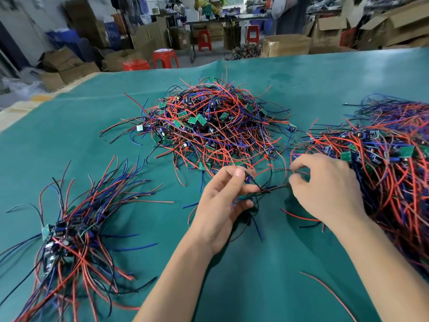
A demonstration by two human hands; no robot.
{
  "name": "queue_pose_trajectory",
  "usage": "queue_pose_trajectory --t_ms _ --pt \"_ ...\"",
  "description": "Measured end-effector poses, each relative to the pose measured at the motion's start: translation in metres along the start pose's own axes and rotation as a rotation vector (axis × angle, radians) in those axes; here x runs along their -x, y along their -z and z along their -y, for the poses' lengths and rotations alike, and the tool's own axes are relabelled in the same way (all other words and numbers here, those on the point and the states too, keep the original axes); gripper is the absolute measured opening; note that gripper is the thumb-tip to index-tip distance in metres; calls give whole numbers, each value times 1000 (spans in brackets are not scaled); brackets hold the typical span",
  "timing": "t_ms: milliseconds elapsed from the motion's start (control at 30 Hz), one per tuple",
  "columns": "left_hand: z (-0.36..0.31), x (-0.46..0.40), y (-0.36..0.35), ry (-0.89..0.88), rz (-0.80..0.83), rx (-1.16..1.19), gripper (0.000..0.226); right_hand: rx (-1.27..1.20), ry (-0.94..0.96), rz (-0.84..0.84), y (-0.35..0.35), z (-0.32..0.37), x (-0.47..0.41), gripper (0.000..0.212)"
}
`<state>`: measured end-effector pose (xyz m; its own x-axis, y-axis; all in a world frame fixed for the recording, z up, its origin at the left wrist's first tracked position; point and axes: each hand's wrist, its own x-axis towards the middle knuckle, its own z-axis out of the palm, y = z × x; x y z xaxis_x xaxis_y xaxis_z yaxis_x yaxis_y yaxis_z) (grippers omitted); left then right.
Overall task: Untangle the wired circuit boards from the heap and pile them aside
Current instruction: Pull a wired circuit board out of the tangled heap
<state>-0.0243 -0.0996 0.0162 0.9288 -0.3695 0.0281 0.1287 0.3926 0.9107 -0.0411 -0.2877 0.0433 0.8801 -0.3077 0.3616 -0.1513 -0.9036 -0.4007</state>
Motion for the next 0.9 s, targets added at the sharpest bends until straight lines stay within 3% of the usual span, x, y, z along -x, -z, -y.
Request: queue_pose_trajectory --t_ms 67,167,333,433,600,767,900 --pt "-2 0 1 39 0 57 25 -311 58 -57 2 7 1 16" --pt "-3 -2 1 83 14 175 26 -597 130 44 4 19 6 20" --pt "0 -5 4 89 0 220 38 -881 171 505 2 31 16 23" --pt "2 -5 3 62 -7 163 45 -909 96 437 -5 30 15 22" --pt "6 1 -3 29 75 64 32 -840 -20 360 -11 23 11 36" --pt "8 1 -3 -11 6 -94 38 -993 -89 445 -15 18 8 12" --pt "12 -1 -1 0 14 -154 23 -1162 -149 508 -10 15 5 5"
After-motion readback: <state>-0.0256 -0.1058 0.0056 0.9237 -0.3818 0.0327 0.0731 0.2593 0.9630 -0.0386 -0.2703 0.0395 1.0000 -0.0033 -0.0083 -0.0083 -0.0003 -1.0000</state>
